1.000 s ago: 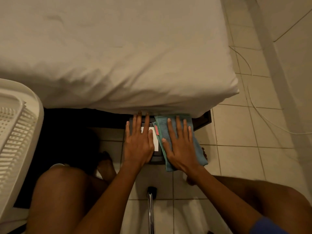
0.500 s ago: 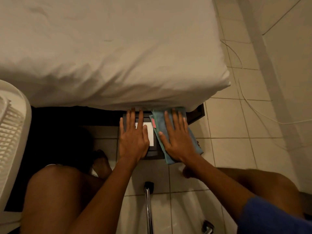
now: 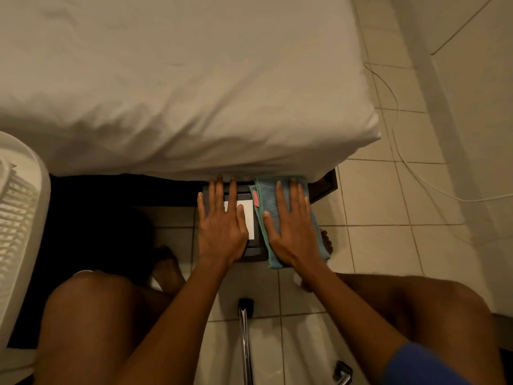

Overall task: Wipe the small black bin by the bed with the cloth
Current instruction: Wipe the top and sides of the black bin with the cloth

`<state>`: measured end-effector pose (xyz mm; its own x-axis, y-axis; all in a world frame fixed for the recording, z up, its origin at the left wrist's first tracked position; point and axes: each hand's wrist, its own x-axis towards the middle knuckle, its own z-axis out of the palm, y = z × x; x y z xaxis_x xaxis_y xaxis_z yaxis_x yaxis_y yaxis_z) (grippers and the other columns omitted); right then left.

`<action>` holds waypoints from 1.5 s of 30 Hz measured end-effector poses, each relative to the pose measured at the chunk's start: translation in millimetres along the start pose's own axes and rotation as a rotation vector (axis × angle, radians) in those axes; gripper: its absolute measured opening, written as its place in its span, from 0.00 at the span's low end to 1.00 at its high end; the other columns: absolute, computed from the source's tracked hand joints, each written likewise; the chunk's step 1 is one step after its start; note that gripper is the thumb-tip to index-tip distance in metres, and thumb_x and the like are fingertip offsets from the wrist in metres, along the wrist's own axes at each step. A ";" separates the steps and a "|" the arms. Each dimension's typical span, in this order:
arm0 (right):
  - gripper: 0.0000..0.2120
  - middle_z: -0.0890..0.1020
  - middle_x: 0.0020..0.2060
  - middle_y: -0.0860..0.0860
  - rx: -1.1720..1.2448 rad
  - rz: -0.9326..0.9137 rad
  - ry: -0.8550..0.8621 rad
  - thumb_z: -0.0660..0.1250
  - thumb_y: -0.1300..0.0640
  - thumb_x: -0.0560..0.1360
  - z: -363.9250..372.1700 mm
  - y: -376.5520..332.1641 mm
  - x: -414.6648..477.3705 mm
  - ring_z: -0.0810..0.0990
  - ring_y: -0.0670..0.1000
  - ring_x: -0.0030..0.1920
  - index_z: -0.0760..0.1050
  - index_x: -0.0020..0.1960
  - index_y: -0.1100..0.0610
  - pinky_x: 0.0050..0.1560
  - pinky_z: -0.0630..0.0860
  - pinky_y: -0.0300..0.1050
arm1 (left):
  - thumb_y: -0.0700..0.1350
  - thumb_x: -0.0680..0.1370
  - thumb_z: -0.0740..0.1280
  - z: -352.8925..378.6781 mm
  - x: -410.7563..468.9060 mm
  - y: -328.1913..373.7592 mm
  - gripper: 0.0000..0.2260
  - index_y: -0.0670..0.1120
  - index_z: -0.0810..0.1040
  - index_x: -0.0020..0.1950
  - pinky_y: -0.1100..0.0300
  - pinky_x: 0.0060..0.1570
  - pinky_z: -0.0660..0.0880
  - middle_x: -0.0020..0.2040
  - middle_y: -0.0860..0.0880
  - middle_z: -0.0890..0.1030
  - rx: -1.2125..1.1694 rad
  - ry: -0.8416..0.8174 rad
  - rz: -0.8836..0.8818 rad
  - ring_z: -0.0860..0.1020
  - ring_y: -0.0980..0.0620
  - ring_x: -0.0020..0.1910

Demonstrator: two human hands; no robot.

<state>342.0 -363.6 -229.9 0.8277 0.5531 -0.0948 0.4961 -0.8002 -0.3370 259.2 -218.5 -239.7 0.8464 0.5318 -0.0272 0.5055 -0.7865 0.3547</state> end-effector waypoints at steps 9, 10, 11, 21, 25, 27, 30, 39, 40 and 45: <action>0.33 0.44 0.81 0.56 0.087 0.252 0.137 0.44 0.37 0.81 7.7 -24.1 -6.6 0.41 0.54 0.80 0.41 0.81 0.50 0.79 0.43 0.56 | 0.51 0.83 0.47 -0.6 -0.2 1.7 0.27 0.49 0.43 0.81 0.41 0.77 0.43 0.81 0.44 0.45 0.002 -0.017 -0.023 0.44 0.48 0.80; 0.34 0.43 0.81 0.55 0.082 0.211 0.134 0.45 0.38 0.81 7.1 -22.5 -14.8 0.40 0.54 0.80 0.41 0.81 0.50 0.79 0.43 0.56 | 0.51 0.84 0.47 -0.3 0.0 1.9 0.26 0.49 0.43 0.81 0.41 0.77 0.43 0.81 0.44 0.45 0.004 -0.015 -0.026 0.44 0.48 0.80; 0.34 0.41 0.81 0.55 0.086 0.182 0.124 0.45 0.38 0.81 7.2 -20.7 -23.5 0.39 0.53 0.80 0.40 0.81 0.50 0.79 0.42 0.55 | 0.51 0.84 0.47 0.1 0.5 1.6 0.26 0.49 0.43 0.81 0.40 0.77 0.43 0.81 0.44 0.44 0.004 -0.012 -0.028 0.44 0.48 0.80; 0.31 0.48 0.81 0.56 0.109 0.199 0.052 0.48 0.40 0.83 -3.0 -3.4 11.8 0.45 0.54 0.80 0.44 0.81 0.50 0.80 0.47 0.58 | 0.52 0.84 0.45 4.7 -4.9 14.3 0.26 0.49 0.43 0.81 0.40 0.77 0.43 0.81 0.42 0.45 -0.047 0.005 -0.105 0.44 0.45 0.80; 0.33 0.45 0.81 0.53 0.101 0.167 0.118 0.48 0.39 0.82 7.5 -7.8 -24.2 0.40 0.52 0.80 0.41 0.81 0.50 0.79 0.44 0.56 | 0.52 0.84 0.43 4.3 -6.6 13.4 0.26 0.49 0.43 0.81 0.40 0.77 0.43 0.81 0.43 0.44 -0.045 0.001 -0.089 0.43 0.46 0.80; 0.34 0.43 0.81 0.52 0.077 0.173 0.143 0.50 0.40 0.82 14.2 -13.1 -35.9 0.39 0.51 0.80 0.41 0.81 0.51 0.79 0.43 0.55 | 0.52 0.84 0.43 4.9 -5.6 12.8 0.26 0.49 0.42 0.81 0.41 0.77 0.42 0.81 0.43 0.43 -0.042 -0.007 -0.083 0.42 0.46 0.80; 0.33 0.45 0.81 0.55 0.027 0.184 0.151 0.48 0.41 0.82 17.2 -19.9 -37.9 0.40 0.53 0.80 0.43 0.81 0.53 0.79 0.42 0.56 | 0.52 0.84 0.44 3.5 -2.5 7.7 0.26 0.50 0.41 0.81 0.43 0.77 0.40 0.81 0.44 0.42 -0.046 -0.024 -0.067 0.42 0.47 0.80; 0.32 0.50 0.81 0.56 0.077 0.200 0.102 0.42 0.40 0.81 1.9 2.3 -0.3 0.44 0.54 0.80 0.45 0.81 0.51 0.79 0.45 0.59 | 0.53 0.84 0.45 -0.4 -0.9 5.0 0.26 0.51 0.41 0.81 0.42 0.77 0.43 0.81 0.45 0.42 -0.049 -0.046 -0.051 0.42 0.47 0.80; 0.32 0.51 0.81 0.56 0.102 0.207 0.099 0.42 0.40 0.81 -0.4 3.3 5.2 0.44 0.54 0.80 0.46 0.81 0.52 0.79 0.45 0.59 | 0.53 0.84 0.45 -0.9 0.3 4.2 0.26 0.51 0.41 0.81 0.42 0.77 0.43 0.81 0.45 0.42 -0.045 -0.052 -0.052 0.42 0.47 0.80; 0.31 0.50 0.81 0.55 0.115 0.215 0.141 0.42 0.41 0.81 -0.1 -6.3 4.8 0.43 0.54 0.80 0.44 0.81 0.52 0.79 0.45 0.58 | 0.53 0.84 0.45 -1.5 -0.1 -0.7 0.26 0.51 0.42 0.81 0.42 0.77 0.45 0.81 0.45 0.43 -0.036 -0.039 -0.022 0.43 0.48 0.80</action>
<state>342.9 -356.0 -228.1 0.9429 0.3297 -0.0472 0.2792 -0.8597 -0.4277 258.5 -217.6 -238.5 0.8414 0.5356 -0.0721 0.5186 -0.7625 0.3868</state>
